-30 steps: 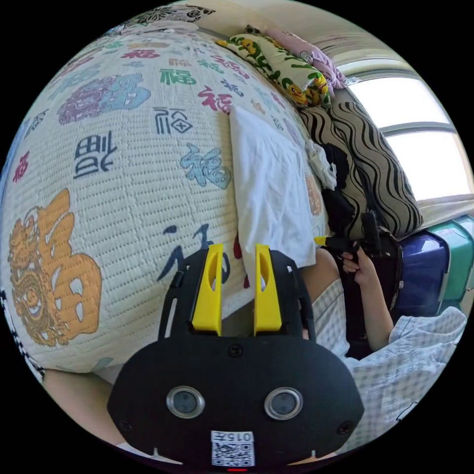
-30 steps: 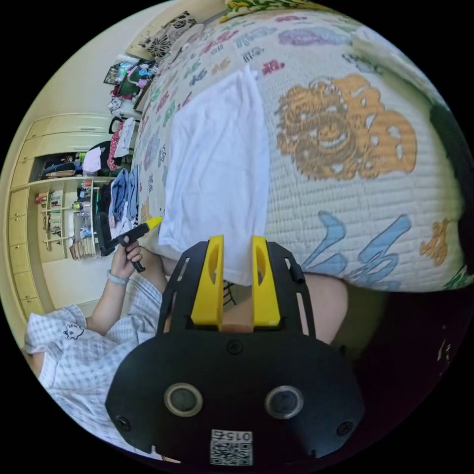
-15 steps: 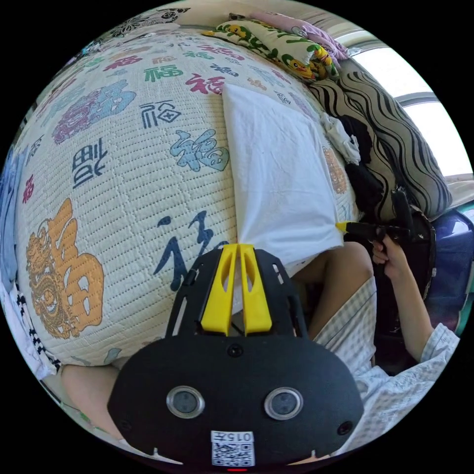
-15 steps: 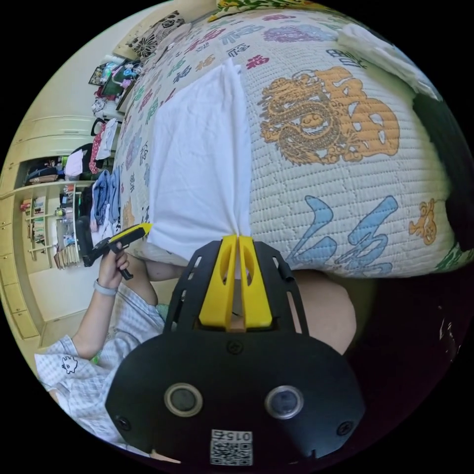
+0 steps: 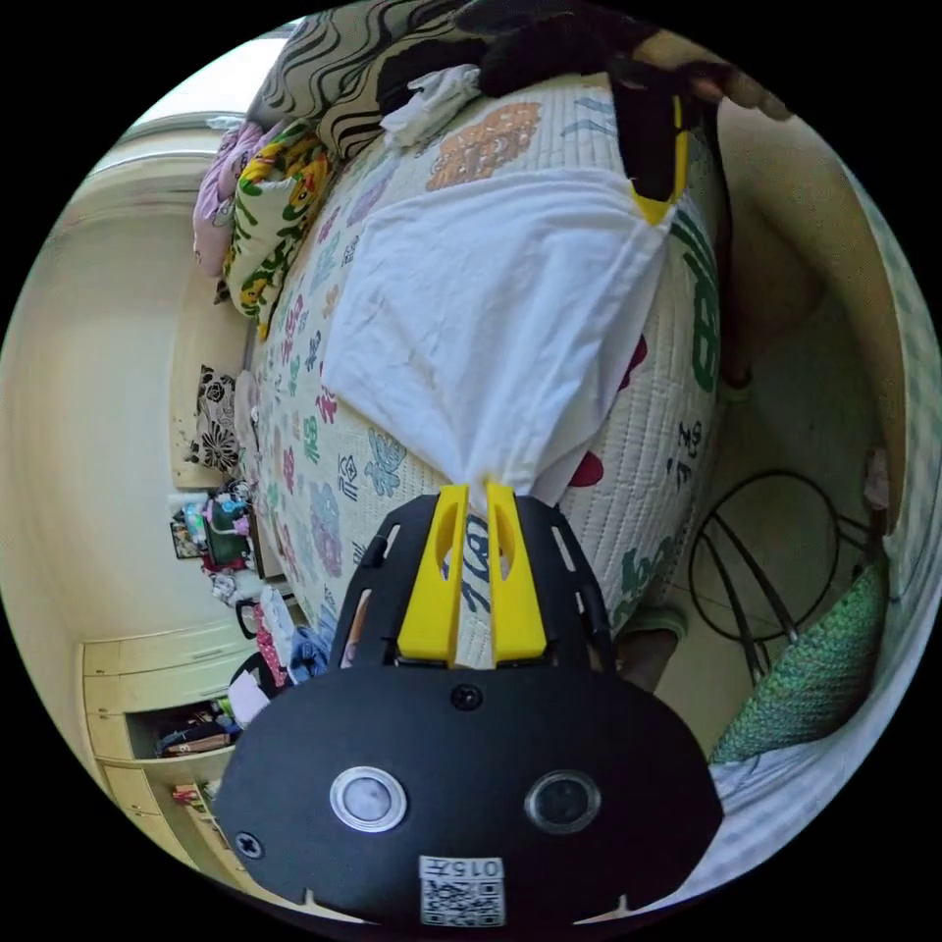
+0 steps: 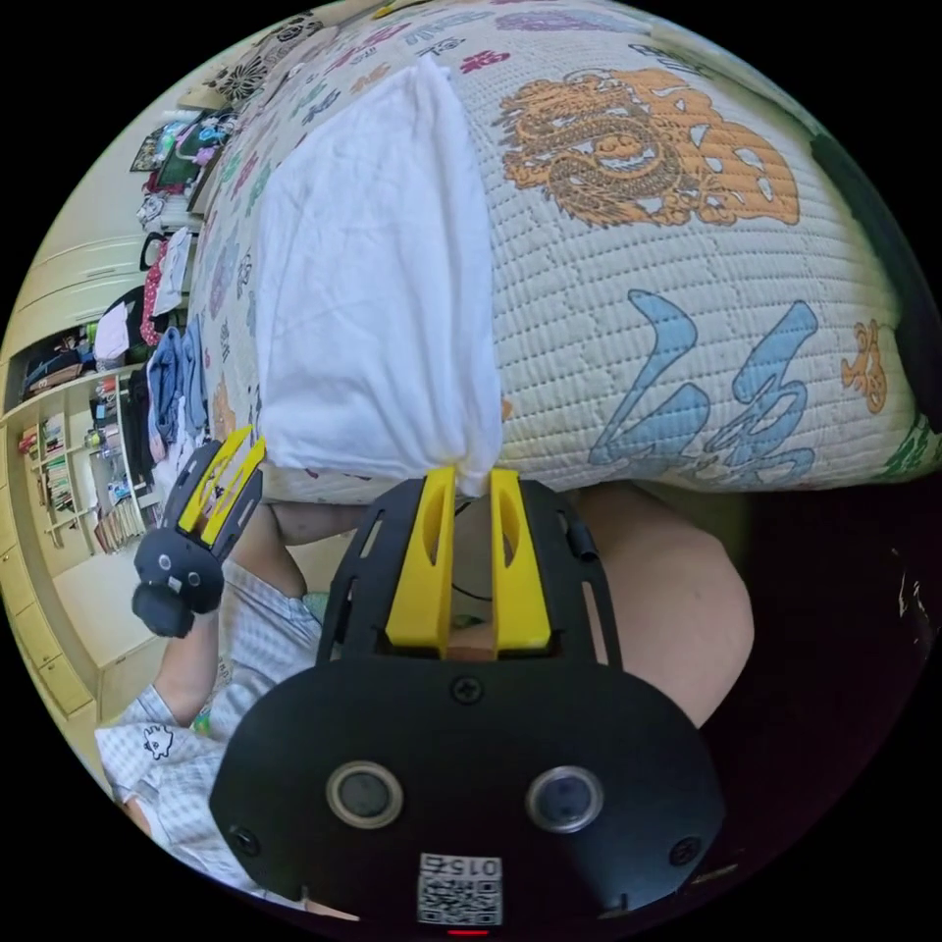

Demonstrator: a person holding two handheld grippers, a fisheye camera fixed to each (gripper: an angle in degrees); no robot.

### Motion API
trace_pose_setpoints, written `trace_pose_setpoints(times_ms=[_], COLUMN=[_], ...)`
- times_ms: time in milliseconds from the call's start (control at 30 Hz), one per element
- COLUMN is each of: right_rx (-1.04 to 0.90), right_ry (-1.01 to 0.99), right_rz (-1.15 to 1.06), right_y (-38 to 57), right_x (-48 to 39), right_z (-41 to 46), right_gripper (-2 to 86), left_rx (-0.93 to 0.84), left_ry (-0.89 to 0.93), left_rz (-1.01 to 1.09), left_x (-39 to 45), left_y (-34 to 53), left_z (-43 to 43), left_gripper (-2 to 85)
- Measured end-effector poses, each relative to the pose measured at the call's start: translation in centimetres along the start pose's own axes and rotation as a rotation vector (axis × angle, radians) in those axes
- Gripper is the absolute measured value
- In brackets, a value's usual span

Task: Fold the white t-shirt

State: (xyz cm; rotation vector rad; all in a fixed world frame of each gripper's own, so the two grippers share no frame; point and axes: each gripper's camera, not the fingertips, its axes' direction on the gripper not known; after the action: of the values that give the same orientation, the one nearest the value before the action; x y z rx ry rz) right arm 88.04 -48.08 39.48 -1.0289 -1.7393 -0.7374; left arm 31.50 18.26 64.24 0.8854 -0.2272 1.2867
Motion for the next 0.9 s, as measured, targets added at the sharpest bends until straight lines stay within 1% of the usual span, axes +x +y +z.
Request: trace_pose_setpoints(times_ms=[100,233,367,433,500,533,567,600,633,700,733,800,833,900], right_rx=[-0.022,-0.050,-0.056,-0.053,-0.027,-0.013,0.028,0.086,0.114,0.221,0.246,0.323,0.335,0.340], right_ry=[0.039,0.113,0.096,0.097,0.091,0.092,0.087,0.058,0.037,-0.057,-0.083,-0.144,-0.146,-0.112], right_rz=[0.003,-0.011,0.021,0.016,-0.004,-0.005,-0.005,-0.016,-0.021,-0.036,-0.045,-0.079,-0.091,-0.124], right_y=[-0.4,-0.6,-0.7,-0.4,0.2,0.3,0.5,0.5,0.4,-0.8,-1.3,-3.8,-4.6,-8.1], right_x=[-0.3,-0.8,-0.6,-0.7,-0.7,-0.7,-0.6,-0.4,-0.3,0.2,0.3,0.3,0.1,-0.4], right_z=[0.1,0.0,-0.2,-0.5,-1.7,-2.2,-3.5,-5.1,-5.9,-8.9,-9.6,-11.6,-12.0,-12.7], right_gripper=[4.9,3.4,3.4,4.1,5.0,5.1,5.1,5.6,6.0,8.2,8.6,10.1,10.4,11.6], left_rx=[-0.008,0.029,0.052,0.067,0.105,0.115,0.134,0.153,0.166,0.222,0.233,0.265,0.276,0.299], left_ry=[-0.001,-0.011,-0.042,-0.004,0.154,0.188,0.251,0.315,0.347,0.465,0.491,0.603,0.640,0.782], left_rz=[0.011,-0.014,0.019,-0.006,-0.152,-0.199,-0.293,-0.388,-0.435,-0.607,-0.647,-0.773,-0.805,-0.874], left_x=[1.4,1.4,0.7,-0.7,-5.1,-6.5,-9.5,-12.8,-14.5,-21.3,-23.0,-28.9,-30.3,-34.8], left_y=[0.0,0.6,1.0,1.3,2.3,2.7,3.6,4.5,4.9,6.4,6.6,6.9,6.8,6.0], left_z=[0.5,0.4,0.3,-0.1,-0.7,-0.8,-0.6,-0.2,0.2,2.3,3.0,6.0,6.9,10.2], left_gripper=[0.2,-0.1,0.5,1.3,3.3,4.2,6.0,6.9,7.4,8.2,8.4,9.2,9.5,10.4])
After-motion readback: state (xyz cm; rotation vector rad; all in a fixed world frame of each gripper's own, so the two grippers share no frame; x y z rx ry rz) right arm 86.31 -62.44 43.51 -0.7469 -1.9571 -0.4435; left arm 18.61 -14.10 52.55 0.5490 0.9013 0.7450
